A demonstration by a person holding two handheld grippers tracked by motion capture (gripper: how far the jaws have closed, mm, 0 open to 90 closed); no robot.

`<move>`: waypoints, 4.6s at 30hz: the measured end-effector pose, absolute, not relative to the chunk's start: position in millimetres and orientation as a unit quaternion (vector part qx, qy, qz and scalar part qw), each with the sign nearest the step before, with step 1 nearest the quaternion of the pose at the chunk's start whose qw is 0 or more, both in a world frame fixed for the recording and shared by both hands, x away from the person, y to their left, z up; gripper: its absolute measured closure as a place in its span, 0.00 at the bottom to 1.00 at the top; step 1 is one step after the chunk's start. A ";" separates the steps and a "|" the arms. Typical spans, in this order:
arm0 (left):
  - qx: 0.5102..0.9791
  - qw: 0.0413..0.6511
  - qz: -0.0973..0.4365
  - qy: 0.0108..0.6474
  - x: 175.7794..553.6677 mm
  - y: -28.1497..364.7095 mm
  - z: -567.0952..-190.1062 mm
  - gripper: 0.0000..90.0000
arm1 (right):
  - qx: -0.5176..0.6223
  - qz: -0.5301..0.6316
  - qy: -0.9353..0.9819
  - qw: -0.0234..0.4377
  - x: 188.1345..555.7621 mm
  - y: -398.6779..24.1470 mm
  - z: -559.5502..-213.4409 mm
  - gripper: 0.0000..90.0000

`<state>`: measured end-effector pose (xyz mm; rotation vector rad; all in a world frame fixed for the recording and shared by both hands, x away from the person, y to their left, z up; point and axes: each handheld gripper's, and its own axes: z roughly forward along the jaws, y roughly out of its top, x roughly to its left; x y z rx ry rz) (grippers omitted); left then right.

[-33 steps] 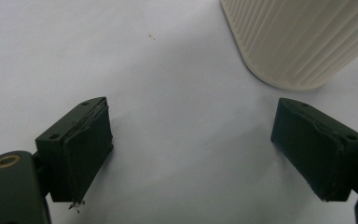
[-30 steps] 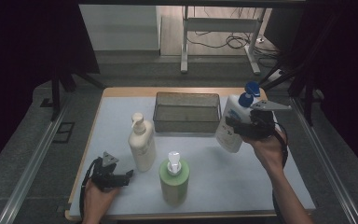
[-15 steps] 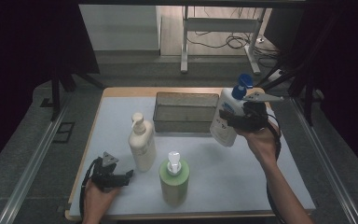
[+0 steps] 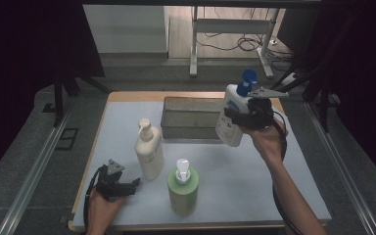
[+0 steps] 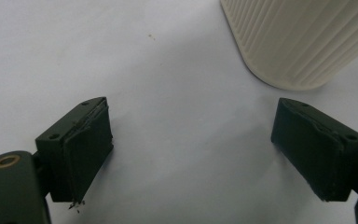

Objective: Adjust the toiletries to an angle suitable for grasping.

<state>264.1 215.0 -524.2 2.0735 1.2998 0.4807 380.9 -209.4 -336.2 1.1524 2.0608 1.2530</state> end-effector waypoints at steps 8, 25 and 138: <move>0.788 0.318 0.183 0.494 264.1 215.1 -524.2 0.14 | 0.420 0.455 0.751 0.231 389.0 -200.5 -335.7 0.45; 0.789 0.318 0.182 0.494 264.2 215.2 -524.2 0.14 | 0.423 0.458 0.748 0.229 411.7 -171.1 -330.5 0.45; 0.790 0.317 0.182 0.493 264.0 215.4 -524.1 0.14 | 0.434 0.425 0.758 0.237 472.9 -85.1 -420.5 0.43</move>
